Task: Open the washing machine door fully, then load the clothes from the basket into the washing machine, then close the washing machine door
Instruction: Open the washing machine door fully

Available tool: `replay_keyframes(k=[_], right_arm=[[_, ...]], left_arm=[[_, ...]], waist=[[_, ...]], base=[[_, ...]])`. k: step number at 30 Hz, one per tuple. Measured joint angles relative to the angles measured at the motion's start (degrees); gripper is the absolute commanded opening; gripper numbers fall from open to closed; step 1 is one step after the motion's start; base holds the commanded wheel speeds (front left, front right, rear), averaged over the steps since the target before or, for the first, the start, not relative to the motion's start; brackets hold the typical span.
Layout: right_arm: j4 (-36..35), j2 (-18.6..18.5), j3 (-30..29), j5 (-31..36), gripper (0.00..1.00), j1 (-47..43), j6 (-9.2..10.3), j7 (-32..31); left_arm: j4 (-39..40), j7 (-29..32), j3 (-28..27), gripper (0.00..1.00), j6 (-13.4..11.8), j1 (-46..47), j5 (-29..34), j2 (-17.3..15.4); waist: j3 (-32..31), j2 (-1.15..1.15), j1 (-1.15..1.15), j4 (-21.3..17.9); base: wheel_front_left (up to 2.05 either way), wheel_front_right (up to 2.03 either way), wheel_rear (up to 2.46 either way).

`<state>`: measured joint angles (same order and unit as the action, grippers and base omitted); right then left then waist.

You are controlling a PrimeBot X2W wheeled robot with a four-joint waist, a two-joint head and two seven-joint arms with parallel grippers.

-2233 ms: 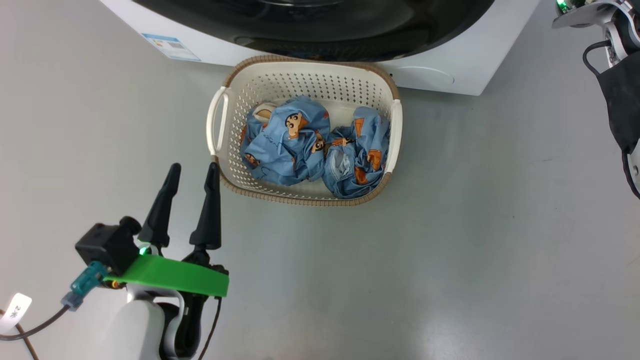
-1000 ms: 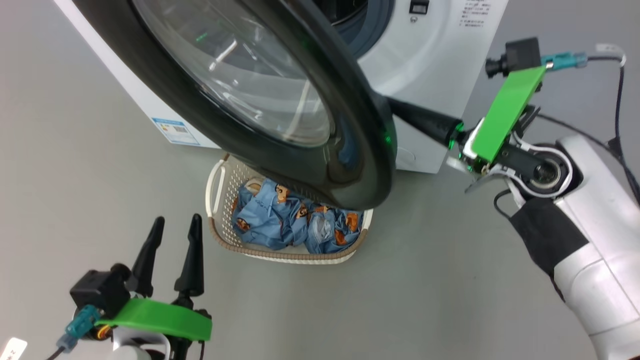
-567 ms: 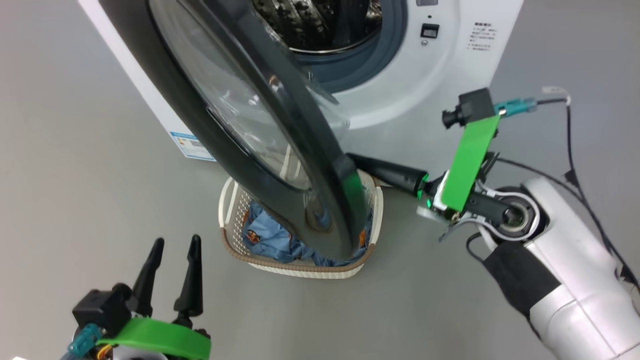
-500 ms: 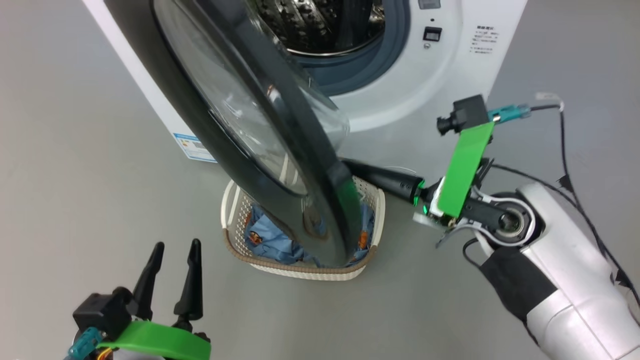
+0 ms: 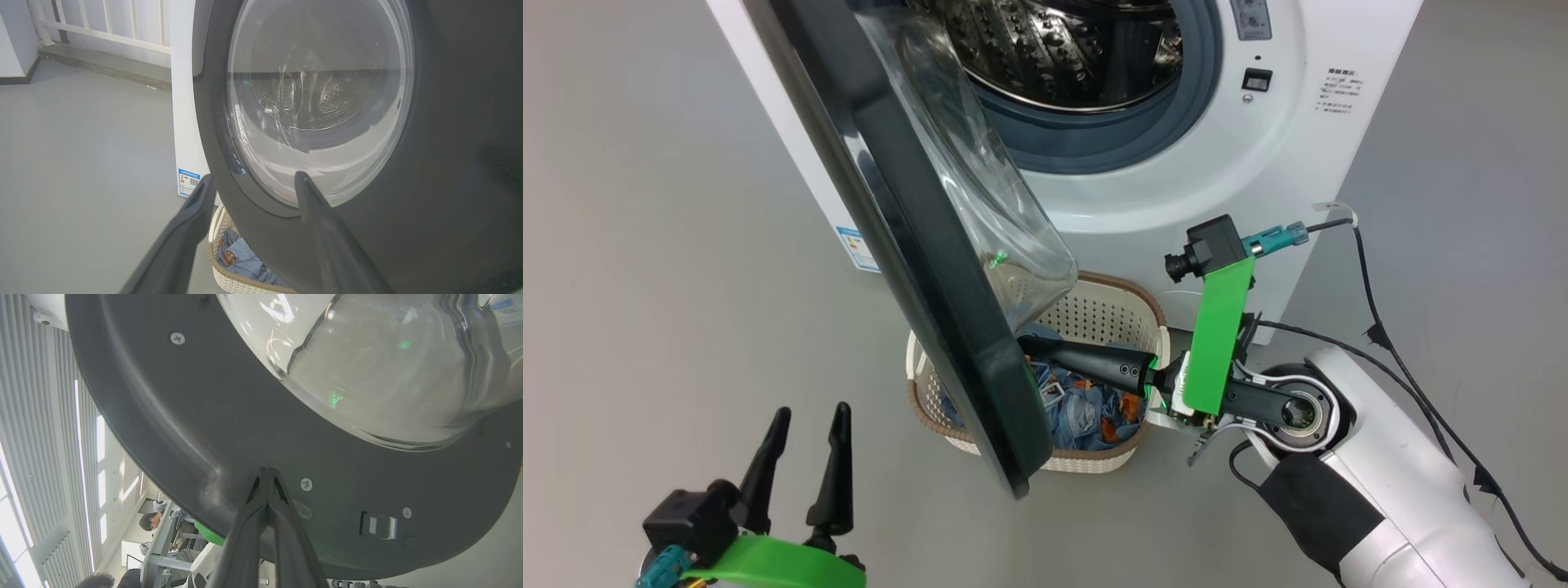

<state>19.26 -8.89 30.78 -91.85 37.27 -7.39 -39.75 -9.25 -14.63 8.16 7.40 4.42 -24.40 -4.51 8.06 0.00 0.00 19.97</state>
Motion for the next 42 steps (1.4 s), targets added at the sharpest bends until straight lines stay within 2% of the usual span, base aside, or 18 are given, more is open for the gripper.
replay_keyframes(k=[12, 13, 15, 17, 19, 20, 23, 24, 42], right_arm=[[-0.14, 0.86, -0.68, 0.60, 0.00, -1.98, 0.00, 1.56], [-0.12, 0.85, -0.89, 0.69, 0.05, -2.46, 0.00, 1.83], [-0.09, 0.60, -1.59, 1.65, 0.32, -3.43, 0.00, 2.97], [-0.10, -0.25, -1.85, 2.55, 0.47, -4.21, 0.00, 4.03], [-0.05, -1.04, -2.15, 2.74, 0.66, -5.14, 0.00, 5.27], [-0.07, -1.42, -2.24, 2.81, 0.71, -5.65, 0.00, 5.70], [-0.12, -2.44, -2.59, 3.21, 0.96, -7.00, 0.00, 7.32], [-0.12, -2.80, -2.65, 3.64, 1.00, -7.28, 0.00, 7.86], [0.21, -8.95, -4.05, 6.27, 1.00, -14.08, 0.00, 20.26]], left_arm=[[0.11, 0.00, 0.68, 1.00, 0.00, -0.09, 0.73, -0.60], [0.09, 0.00, 0.73, 1.00, 0.00, -0.09, 0.71, -0.82], [0.07, 0.00, 0.73, 1.00, 0.00, -0.09, 0.67, -1.45], [0.03, 0.00, 0.71, 1.00, 0.00, -0.09, 0.52, -1.87], [-0.02, 0.00, 0.76, 1.00, 0.00, -0.10, 0.48, -2.07], [-0.02, 0.00, 0.76, 1.00, 0.00, -0.12, 0.47, -2.16], [-0.02, 0.00, 0.89, 1.00, 0.00, -0.51, 0.47, -3.11], [-0.03, 0.00, 0.88, 1.00, 0.00, -0.94, 0.47, -3.49], [0.32, 0.00, -1.46, 1.00, 0.00, -4.34, 0.37, -4.83]], waist=[[-0.79, 0.00, 0.00, -1.28], [-0.87, 0.00, 0.00, -1.55], [-1.04, 0.00, 0.00, -2.13], [-1.28, 0.00, 0.00, -2.75], [-1.54, 0.00, 0.00, -3.39], [-1.69, 0.00, 0.00, -3.73], [-2.11, 0.00, 0.00, -4.82], [-2.23, 0.00, 0.00, -5.21], [-3.97, 0.00, 0.00, -12.33]], base=[[0.00, 0.00, 0.00], [0.00, 0.00, 0.00], [0.00, 0.00, 0.00], [0.00, 0.00, 0.00], [0.00, 0.00, 0.00], [0.00, 0.00, 0.00], [0.00, 0.00, 0.00], [0.00, 0.00, 0.00], [0.00, 0.00, 0.00]])
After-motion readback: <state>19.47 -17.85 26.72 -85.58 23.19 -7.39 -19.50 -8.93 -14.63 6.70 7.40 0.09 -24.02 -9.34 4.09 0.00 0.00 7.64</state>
